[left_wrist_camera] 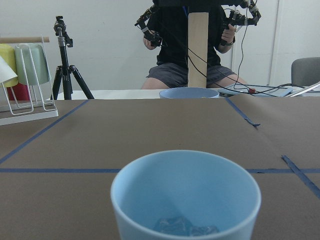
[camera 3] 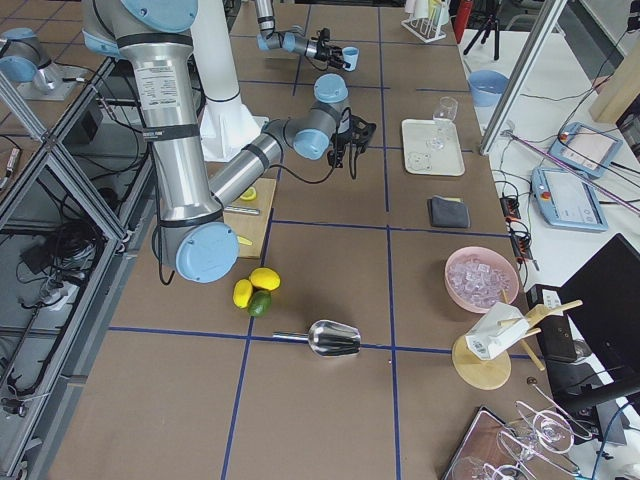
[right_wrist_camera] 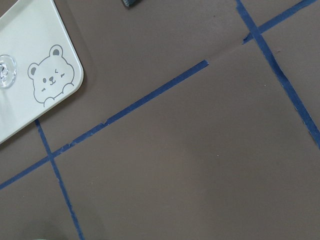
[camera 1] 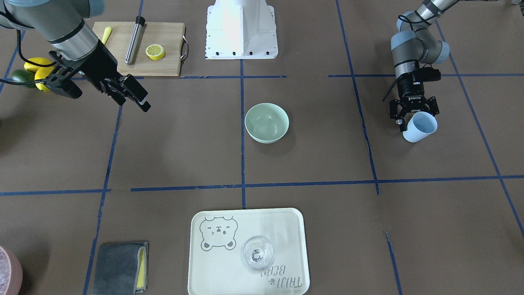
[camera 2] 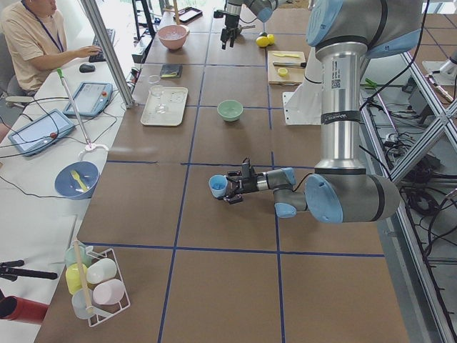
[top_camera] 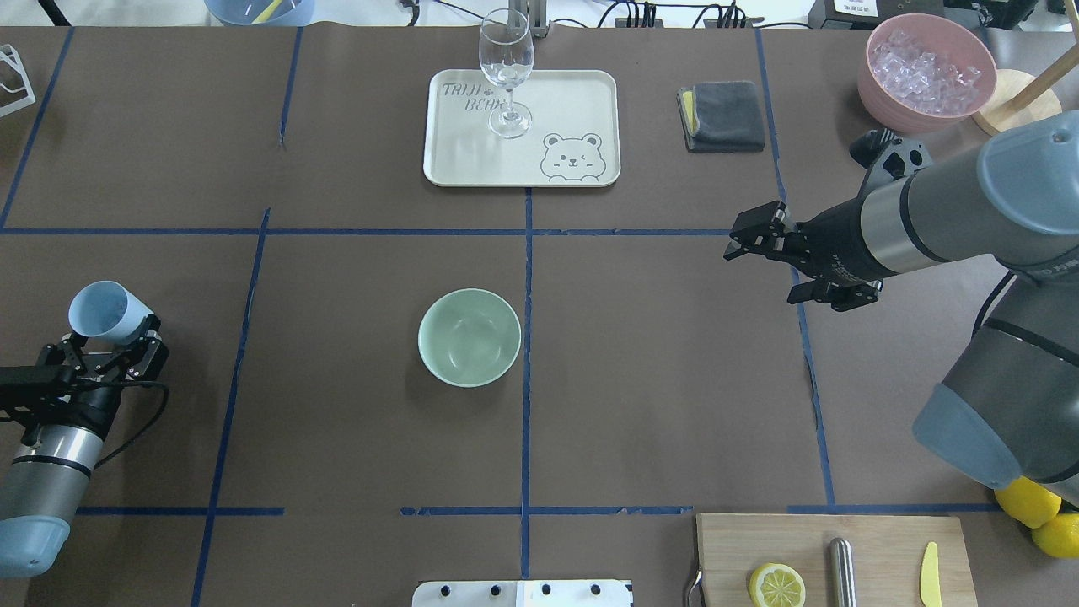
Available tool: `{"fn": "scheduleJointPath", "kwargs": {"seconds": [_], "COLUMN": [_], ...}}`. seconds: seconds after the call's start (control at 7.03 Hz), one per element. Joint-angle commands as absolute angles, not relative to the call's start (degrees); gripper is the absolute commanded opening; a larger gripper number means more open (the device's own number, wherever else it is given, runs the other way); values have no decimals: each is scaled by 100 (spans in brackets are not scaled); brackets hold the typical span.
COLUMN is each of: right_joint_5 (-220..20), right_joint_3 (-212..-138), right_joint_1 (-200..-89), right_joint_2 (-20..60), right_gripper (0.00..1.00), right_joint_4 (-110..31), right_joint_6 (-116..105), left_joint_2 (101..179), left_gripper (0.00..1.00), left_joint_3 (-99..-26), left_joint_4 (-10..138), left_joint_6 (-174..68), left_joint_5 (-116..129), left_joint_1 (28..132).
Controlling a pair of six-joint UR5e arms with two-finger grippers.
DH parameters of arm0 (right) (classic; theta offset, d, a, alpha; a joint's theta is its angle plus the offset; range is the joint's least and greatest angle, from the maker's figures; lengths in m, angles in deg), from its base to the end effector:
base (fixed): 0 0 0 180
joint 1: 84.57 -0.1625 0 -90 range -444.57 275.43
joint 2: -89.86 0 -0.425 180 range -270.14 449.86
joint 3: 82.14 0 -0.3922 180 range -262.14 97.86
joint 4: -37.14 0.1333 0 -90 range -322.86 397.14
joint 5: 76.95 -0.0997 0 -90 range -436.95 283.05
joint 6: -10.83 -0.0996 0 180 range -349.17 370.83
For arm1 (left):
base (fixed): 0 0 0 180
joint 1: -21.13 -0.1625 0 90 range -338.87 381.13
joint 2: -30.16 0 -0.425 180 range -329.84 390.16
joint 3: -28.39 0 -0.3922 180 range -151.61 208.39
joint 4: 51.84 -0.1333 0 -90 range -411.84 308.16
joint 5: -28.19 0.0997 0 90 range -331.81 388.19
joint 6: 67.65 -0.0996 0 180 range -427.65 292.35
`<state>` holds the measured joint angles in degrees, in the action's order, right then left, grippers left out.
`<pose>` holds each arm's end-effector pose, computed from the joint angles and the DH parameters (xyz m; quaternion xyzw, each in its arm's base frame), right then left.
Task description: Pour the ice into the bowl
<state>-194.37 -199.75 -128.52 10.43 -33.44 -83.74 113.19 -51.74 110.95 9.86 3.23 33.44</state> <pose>-0.3096 -0.4199 0.3010 -0.0379 -0.5106 0.2457 0.8231 0.3573 -0.3068 0.6389 0.5486 0.2844 -0.2510 0.7451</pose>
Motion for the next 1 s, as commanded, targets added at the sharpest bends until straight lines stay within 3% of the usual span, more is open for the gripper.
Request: {"fn": "scheduleJointPath", "kwargs": {"seconds": [0.0,0.28,0.43,0.57,0.71,0.85], "right_joint_5": [-19437,-19437,-19437,-19437,-19437,-19429], "right_joint_3": [-19974,-19974,-19974,-19974,-19974,-19974], "right_joint_1": [-12852,-12852,-12843,-12843,-12843,-12843], "right_joint_2": [1050,1050,1058,1067,1076,1076], "right_gripper": [100,100,100,100,100,100], "right_joint_4": [-3344,-3344,-3344,-3344,-3344,-3344], "right_joint_6": [-8374,-8374,-8374,-8374,-8374,-8382], "left_joint_2": [11645,11770,11770,11770,11753,11666], "left_gripper": [99,97,90,73,24,0], "left_joint_3": [-4967,-4834,-4834,-4825,-4842,-4921], "left_joint_4": [11076,11075,11075,11075,11110,11189], "left_joint_6": [952,952,934,917,734,410], "left_joint_5": [314,314,314,314,305,305], "left_joint_1": [3658,3713,3739,3748,3748,3765]}}
